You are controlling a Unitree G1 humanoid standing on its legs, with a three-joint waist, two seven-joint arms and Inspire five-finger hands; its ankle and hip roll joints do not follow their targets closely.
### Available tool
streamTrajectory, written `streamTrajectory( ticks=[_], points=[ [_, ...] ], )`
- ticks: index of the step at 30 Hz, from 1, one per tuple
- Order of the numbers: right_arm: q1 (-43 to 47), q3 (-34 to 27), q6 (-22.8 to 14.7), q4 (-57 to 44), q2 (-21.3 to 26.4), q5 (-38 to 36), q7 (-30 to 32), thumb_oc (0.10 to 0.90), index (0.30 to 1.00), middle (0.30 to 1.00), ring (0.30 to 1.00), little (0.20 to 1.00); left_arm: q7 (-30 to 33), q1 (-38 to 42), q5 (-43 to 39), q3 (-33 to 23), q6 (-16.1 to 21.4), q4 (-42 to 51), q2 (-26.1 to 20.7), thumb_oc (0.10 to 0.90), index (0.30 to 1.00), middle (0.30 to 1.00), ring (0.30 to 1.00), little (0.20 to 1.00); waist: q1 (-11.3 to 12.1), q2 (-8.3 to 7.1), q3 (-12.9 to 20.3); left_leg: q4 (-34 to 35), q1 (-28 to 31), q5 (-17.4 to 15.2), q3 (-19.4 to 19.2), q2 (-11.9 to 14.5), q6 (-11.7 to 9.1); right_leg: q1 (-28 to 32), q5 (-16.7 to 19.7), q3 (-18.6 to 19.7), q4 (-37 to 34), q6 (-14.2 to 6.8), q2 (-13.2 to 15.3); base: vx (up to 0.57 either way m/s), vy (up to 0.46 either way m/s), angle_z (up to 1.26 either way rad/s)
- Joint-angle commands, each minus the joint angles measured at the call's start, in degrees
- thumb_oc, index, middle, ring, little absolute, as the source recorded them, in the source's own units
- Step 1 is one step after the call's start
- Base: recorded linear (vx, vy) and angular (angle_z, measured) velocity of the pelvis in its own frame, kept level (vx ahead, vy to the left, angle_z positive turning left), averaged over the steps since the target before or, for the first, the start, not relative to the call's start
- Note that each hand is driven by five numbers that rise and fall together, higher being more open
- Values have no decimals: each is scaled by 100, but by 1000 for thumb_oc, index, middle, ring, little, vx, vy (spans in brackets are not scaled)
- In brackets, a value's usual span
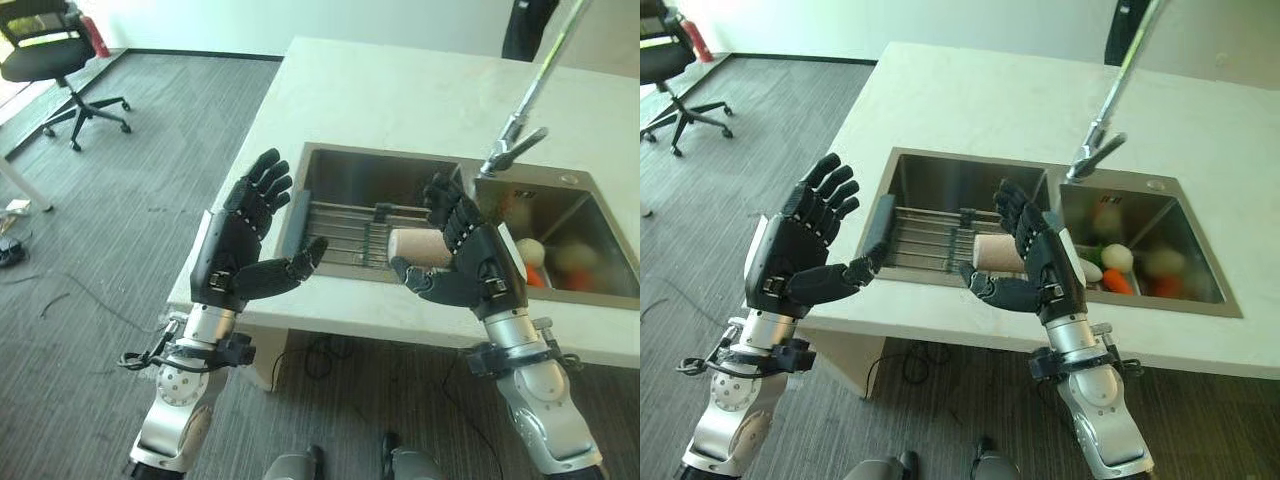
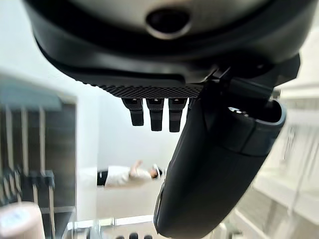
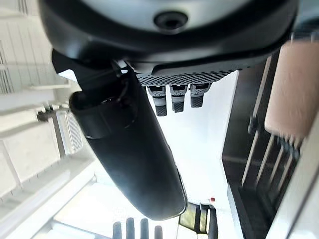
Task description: Place the dishes in the dishwasher.
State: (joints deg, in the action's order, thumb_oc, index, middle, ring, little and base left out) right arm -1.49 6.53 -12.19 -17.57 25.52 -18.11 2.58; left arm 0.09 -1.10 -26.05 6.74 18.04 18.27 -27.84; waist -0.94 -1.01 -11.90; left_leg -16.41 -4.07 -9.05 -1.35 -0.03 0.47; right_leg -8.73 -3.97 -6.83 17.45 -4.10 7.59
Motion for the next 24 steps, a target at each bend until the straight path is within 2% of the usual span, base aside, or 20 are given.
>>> streamTrajectory(
  ticks=[1, 7, 12, 13, 16, 17, 21, 24],
  points=[
    [368, -232, -440, -499, 154, 47, 85, 800, 900, 900, 900, 900, -66, 495, 177, -160, 389, 385, 59, 800, 900, 900, 900, 900, -73, 54, 582, -78, 7, -174, -350, 402, -216, 98, -111, -93, -26, -161, 22, 61, -92, -11],
    [427, -273, -340, -467, 228, 68, -7, 800, 900, 900, 900, 900, 97, 694, 580, -262, 305, 240, -203, 800, 900, 900, 900, 900, -239, 201, 634, -78, 15, -155, -415, 479, -293, 83, -164, -29, -26, -113, -41, 22, -20, -8],
    [511, -306, -307, -410, 360, 25, -63, 800, 900, 900, 900, 900, -36, 976, 676, -276, -89, 104, -567, 800, 900, 900, 900, 900, -348, 292, 691, -78, 51, -174, -481, 493, -328, 90, -192, 53, -26, -116, -54, -15, 39, -4],
    [535, -309, -319, -357, 423, -21, -123, 800, 900, 900, 900, 900, -26, 1171, 592, -279, -158, -139, -777, 800, 900, 900, 900, 900, -424, 327, 724, -78, 81, -184, -541, 500, -329, 92, -190, 103, -26, -131, -69, -16, 67, -11],
    [542, -308, -309, -308, 455, -31, -239, 800, 900, 900, 900, 900, 193, 1421, 1024, -273, -149, -427, -1011, 800, 900, 900, 900, 900, -518, 362, 759, -78, 117, -200, -631, 512, -324, 91, -192, 167, -26, -144, -82, -8, 78, -15],
    [530, -358, -285, -273, 551, -126, -361, 800, 900, 900, 900, 900, 209, 1719, 998, -293, -268, -871, -1274, 800, 900, 900, 900, 900, -639, 390, 798, -78, 151, -221, -740, 530, -319, 74, -186, 242, -26, -158, -100, -7, 108, -26],
    [544, -416, -209, -238, 643, -187, -489, 800, 900, 900, 900, 900, 78, 2029, 1314, -152, -363, -1543, -1545, 800, 900, 900, 900, 900, -794, 445, 829, -78, 199, -251, -890, 545, -320, 32, -158, 366, -26, -177, -136, -1, 70, -26],
    [532, -526, -172, -204, 807, -292, -686, 800, 900, 900, 900, 900, -225, 2307, 991, -44, -506, -2303, -1891, 800, 900, 900, 900, 900, -941, 512, 865, -78, 258, -289, -1060, 548, -302, 17, -144, 494, -26, -207, -170, 7, 98, -23]
  ],
)
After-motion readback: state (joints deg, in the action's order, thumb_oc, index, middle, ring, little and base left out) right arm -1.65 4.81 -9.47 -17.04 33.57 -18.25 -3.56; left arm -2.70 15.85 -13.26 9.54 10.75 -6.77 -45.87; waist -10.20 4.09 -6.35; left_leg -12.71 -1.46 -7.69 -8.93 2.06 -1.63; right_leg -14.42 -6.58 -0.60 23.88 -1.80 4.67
